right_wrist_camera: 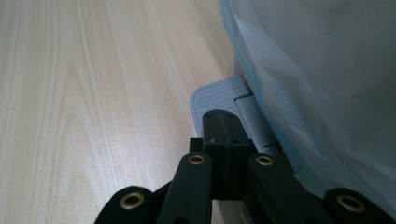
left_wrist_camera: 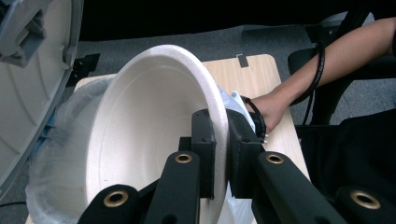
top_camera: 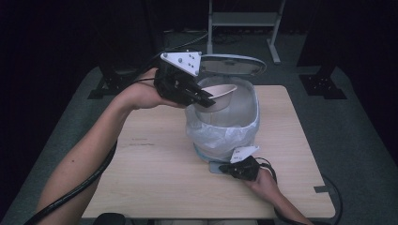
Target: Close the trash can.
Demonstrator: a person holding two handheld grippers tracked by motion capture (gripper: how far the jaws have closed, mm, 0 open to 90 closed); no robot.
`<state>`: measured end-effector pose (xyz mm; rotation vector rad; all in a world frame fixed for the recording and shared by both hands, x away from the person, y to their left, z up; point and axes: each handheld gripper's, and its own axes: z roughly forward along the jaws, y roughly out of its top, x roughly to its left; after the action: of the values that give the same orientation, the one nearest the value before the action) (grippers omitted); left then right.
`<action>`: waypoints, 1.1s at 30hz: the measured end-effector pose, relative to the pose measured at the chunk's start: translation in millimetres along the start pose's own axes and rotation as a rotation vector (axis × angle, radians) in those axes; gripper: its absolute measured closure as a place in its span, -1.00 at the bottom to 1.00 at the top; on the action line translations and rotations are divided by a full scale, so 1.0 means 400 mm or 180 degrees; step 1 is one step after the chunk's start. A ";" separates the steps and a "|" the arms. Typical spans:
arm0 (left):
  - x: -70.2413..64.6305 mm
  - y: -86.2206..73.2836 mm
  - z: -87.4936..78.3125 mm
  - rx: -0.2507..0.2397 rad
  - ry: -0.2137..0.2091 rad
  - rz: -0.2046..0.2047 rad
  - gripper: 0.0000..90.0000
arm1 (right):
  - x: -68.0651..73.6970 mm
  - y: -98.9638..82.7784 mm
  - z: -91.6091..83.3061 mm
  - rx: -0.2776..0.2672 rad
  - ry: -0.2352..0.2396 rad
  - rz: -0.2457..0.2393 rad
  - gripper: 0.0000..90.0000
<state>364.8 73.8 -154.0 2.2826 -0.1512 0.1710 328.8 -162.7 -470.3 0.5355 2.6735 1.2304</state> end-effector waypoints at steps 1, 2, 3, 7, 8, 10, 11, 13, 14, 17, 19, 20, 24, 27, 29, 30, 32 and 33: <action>0.001 0.001 0.004 -0.0002 -0.0007 0.0005 0.86 | 0.000 0.000 0.000 0.0000 0.0000 -0.0001 1.00; 0.001 0.001 0.007 -0.0001 -0.0009 0.0001 0.86 | 0.000 0.000 0.000 0.0000 0.0000 -0.0001 1.00; 0.002 0.002 0.009 0.0017 -0.0009 0.0013 0.86 | 0.000 0.000 0.000 0.0001 -0.0001 -0.0002 1.00; 0.004 0.002 0.019 0.0003 -0.0028 0.0017 0.86 | 0.000 0.000 0.000 -0.0002 -0.0001 0.0006 1.00; 0.005 0.002 0.021 0.0012 -0.0024 0.0018 0.86 | 0.000 0.000 0.000 -0.0003 -0.0002 0.0007 1.00; 0.008 0.001 0.026 0.0012 -0.0029 0.0020 0.86 | 0.000 0.000 0.000 -0.0003 -0.0002 0.0007 1.00; 0.009 0.001 0.029 0.0019 -0.0025 0.0013 0.86 | 0.000 0.000 0.000 -0.0002 0.0000 0.0007 1.00; 0.012 0.001 0.034 0.0029 -0.0024 0.0014 0.86 | 0.000 0.000 0.000 -0.0002 0.0001 0.0008 1.00; 0.014 0.002 0.037 0.0026 -0.0029 0.0014 0.86 | 0.000 0.000 0.000 -0.0002 0.0000 0.0006 1.00; 0.018 0.006 0.044 0.0017 -0.0022 0.0025 0.85 | 0.000 0.000 0.000 -0.0001 0.0000 0.0007 1.00; 0.021 0.006 0.050 -0.0045 0.0019 0.0014 0.83 | 0.000 0.000 0.000 -0.0001 0.0001 0.0005 1.00; 0.023 0.006 0.052 -0.0069 0.0030 0.0015 0.76 | 0.000 0.000 0.000 0.0001 -0.0001 0.0007 1.00; 0.025 0.001 0.058 -0.0079 0.0037 -0.0015 0.66 | 0.001 0.001 0.000 0.0013 -0.0008 0.0004 1.00; 0.025 -0.009 0.053 -0.0138 0.0014 -0.0047 0.60 | 0.001 0.001 0.000 0.0012 -0.0005 0.0001 1.00; 0.023 -0.016 0.048 -0.0159 0.0004 -0.0064 0.57 | 0.000 0.001 0.000 0.0011 0.0001 -0.0008 1.00; 0.022 -0.020 0.045 -0.0182 -0.0004 -0.0078 0.54 | 0.000 0.001 0.000 0.0013 -0.0001 -0.0008 1.00; 0.022 -0.031 0.037 -0.0231 -0.0016 -0.0106 0.52 | 0.000 0.001 0.000 0.0006 -0.0001 -0.0003 1.00; 0.021 -0.037 0.034 -0.0247 -0.0025 -0.0130 0.51 | 0.000 0.000 0.000 0.0004 -0.0002 -0.0001 1.00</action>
<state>376.5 72.9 -172.4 2.2076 -0.1134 0.1326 328.8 -162.7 -470.2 0.5356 2.6738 1.2285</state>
